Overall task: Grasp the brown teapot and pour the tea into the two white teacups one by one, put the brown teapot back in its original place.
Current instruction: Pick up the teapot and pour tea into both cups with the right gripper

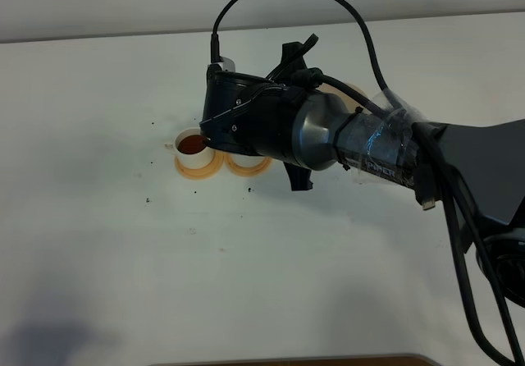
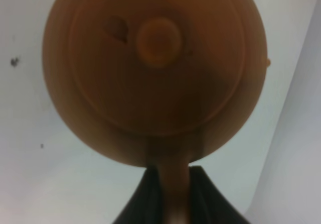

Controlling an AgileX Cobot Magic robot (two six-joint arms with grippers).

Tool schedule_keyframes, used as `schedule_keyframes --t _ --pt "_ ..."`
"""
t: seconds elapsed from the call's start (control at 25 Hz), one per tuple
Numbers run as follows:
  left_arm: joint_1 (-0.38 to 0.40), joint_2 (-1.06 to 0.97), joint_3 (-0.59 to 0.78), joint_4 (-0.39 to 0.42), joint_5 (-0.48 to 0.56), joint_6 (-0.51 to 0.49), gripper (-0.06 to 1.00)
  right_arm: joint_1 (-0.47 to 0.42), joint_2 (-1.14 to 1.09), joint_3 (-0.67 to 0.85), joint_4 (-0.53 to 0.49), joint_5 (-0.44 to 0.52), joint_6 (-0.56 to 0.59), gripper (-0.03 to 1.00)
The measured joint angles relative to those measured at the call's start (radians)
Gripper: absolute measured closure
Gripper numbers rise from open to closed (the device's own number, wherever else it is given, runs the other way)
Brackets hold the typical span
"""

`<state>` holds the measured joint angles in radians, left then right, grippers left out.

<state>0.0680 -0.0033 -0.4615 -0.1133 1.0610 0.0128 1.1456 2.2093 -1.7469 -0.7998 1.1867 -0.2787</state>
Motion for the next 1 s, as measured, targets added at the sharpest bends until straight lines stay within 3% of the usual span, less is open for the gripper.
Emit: schedule_keyframes --t 1.0 --pt "0.0 0.0 0.0 0.0 0.0 -0.001 0.58 0.018 0.02 0.0 -0.085 -0.006 -0.042 0.84"
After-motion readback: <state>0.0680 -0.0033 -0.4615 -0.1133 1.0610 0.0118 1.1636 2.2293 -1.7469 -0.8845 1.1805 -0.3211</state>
